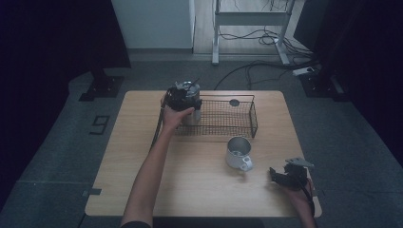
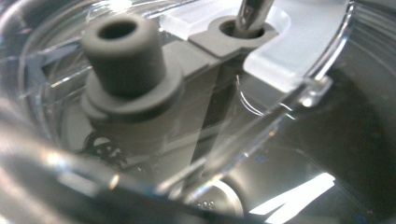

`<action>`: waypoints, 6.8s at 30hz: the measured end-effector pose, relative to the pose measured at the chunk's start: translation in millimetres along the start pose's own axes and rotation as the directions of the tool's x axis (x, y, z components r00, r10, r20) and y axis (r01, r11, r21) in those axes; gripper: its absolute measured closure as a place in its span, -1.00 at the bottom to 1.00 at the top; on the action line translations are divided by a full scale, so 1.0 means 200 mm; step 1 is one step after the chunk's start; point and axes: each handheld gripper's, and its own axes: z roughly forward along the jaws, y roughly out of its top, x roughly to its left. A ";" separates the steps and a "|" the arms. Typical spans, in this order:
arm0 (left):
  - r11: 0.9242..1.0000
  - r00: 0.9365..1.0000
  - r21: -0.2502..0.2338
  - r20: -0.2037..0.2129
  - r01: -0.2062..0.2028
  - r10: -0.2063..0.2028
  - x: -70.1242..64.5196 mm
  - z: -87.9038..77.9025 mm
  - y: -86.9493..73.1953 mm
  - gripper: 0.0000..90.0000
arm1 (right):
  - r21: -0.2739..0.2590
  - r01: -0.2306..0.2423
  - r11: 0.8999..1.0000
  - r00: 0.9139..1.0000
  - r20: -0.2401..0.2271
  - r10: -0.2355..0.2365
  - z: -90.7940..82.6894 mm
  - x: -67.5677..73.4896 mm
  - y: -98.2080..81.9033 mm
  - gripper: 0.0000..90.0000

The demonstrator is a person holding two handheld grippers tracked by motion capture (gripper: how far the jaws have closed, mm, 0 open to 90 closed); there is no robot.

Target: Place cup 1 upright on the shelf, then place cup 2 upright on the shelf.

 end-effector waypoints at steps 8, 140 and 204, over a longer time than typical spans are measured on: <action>1.000 1.000 0.021 -0.008 0.008 -0.008 -0.01 0.04 -0.03 -0.91 | 0.000 -0.001 1.000 1.000 0.000 0.001 0.00 0.00 0.00 -0.65; 0.996 0.998 0.074 0.041 -0.043 0.040 -0.05 -0.73 -1.08 -0.89 | 0.003 -0.001 1.000 1.000 0.001 0.001 0.00 0.00 0.00 -0.65; 0.996 0.996 0.065 0.062 -0.060 0.056 -0.12 -0.77 -1.07 -0.84 | -0.245 0.062 0.968 0.957 -0.262 -0.127 -0.26 0.41 0.25 -0.71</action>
